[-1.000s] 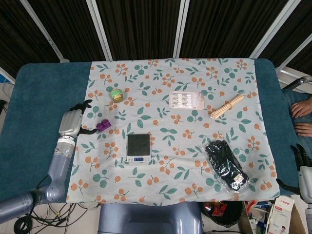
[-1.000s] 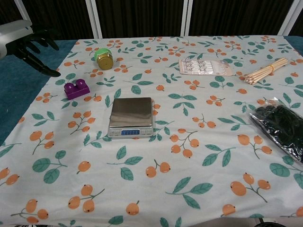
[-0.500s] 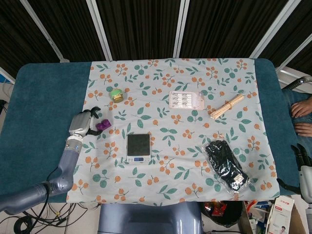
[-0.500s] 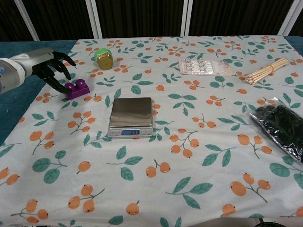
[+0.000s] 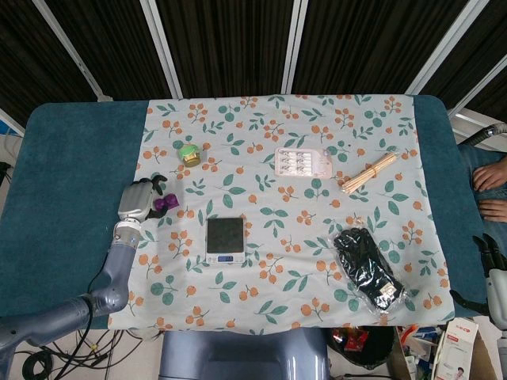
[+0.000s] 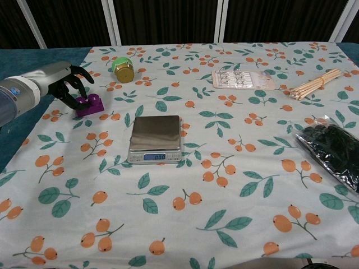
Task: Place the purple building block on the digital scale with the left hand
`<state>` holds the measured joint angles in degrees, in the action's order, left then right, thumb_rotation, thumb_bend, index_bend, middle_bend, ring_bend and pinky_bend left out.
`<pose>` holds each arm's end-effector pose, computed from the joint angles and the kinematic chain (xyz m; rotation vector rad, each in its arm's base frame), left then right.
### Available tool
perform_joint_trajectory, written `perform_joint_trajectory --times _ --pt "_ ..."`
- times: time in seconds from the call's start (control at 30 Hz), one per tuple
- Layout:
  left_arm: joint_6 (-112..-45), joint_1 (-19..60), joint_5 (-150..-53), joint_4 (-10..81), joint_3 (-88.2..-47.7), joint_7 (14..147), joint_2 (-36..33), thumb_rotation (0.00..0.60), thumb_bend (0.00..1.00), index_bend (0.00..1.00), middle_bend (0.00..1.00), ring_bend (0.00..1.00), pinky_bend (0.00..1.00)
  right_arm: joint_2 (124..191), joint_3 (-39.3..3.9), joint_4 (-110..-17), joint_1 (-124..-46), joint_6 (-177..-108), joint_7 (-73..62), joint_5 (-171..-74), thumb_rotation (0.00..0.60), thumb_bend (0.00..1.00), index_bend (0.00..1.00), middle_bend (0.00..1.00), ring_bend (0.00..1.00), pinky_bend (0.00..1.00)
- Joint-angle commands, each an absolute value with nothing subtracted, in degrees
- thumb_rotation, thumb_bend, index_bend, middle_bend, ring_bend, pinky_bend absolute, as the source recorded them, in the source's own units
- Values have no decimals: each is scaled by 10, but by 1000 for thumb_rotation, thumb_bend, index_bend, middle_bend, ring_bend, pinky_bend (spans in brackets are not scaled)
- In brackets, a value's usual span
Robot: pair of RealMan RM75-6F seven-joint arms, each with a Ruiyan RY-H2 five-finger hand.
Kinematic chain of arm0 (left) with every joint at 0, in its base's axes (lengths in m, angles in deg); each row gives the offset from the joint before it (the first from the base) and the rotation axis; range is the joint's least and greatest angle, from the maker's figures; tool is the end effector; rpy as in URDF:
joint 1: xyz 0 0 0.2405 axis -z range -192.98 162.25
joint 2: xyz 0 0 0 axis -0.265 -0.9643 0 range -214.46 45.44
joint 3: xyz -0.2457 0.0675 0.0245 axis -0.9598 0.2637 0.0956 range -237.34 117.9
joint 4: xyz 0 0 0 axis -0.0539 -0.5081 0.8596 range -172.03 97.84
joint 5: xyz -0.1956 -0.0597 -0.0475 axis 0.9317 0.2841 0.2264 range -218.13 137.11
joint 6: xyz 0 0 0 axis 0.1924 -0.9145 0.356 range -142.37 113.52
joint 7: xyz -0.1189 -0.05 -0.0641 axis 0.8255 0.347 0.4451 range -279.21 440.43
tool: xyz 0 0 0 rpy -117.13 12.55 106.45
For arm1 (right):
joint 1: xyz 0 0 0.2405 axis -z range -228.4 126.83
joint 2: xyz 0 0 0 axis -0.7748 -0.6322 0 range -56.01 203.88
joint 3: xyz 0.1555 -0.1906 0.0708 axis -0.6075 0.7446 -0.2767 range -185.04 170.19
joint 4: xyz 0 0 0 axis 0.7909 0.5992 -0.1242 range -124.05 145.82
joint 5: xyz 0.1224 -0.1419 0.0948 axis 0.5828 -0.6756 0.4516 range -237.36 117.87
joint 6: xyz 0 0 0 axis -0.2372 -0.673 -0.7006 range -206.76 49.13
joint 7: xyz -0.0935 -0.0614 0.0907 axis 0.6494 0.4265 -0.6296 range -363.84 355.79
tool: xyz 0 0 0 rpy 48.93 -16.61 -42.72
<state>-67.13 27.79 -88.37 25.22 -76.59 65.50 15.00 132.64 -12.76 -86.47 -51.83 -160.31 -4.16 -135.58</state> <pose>-0.2086 0.3973 -0.0262 -1.4582 -1.1923 -0.8384 -0.3344 -0.1654 0.1881 1.2059 -1.0235 0.7674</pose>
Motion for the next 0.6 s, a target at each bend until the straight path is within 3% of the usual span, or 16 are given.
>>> perform_joint_trajectory --times 0.03,0.33,0.6 --pt "-668 278 -884 241 -765 657 157 600 312 253 380 208 241 1326 -127 -865 -518 -1603 -41 -1356 600 75 44 11 171 191" --pt "-663 277 -898 235 -758 663 163 600 314 260 425 212 241 1326 -127 -866 -519 -1601 -42 -1355 600 76 44 10 171 191" --pt "-663 275 -911 223 -756 672 169 600 441 285 498 234 250 1323 -127 -869 -520 -1597 -46 -1353 600 76 43 11 171 191"
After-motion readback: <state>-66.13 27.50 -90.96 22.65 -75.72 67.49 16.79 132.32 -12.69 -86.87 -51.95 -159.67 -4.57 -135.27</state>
